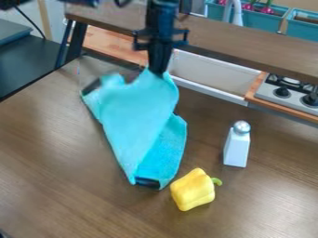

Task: Fold the cloth from to top left to right

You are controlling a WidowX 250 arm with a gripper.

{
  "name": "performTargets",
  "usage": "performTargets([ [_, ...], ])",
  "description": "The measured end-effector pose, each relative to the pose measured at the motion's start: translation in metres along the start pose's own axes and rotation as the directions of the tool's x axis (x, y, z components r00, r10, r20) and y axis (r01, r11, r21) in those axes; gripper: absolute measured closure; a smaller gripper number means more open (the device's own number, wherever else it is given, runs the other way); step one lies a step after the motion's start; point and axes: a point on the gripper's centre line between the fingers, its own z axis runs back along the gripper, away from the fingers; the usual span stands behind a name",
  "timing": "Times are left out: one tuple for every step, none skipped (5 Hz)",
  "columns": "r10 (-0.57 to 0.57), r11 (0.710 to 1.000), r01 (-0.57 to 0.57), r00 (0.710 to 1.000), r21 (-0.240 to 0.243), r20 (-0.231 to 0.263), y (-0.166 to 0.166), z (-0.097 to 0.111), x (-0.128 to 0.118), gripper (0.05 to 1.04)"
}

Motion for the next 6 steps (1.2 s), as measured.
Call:
performTargets([
  [-0.007,1.000,0.007,1.000,0.019,0.024,-0.014,-0.012,-0.002,1.034],
  [-0.002,0.999,0.001,0.999,0.036,0.047,-0.027,-0.025,-0.002,1.016],
  [0.004,0.999,-0.007,0.998,0.047,0.061,-0.037,-0.031,-0.006,0.874],
  [0.012,0.999,-0.015,0.997,0.050,0.071,-0.044,-0.035,-0.007,0.597],
  [0.005,0.999,-0.007,0.997,0.033,0.076,-0.053,-0.030,-0.013,0.316],
  [-0.020,1.000,0.019,0.998,0.015,0.061,-0.059,-0.022,-0.023,0.092],
])
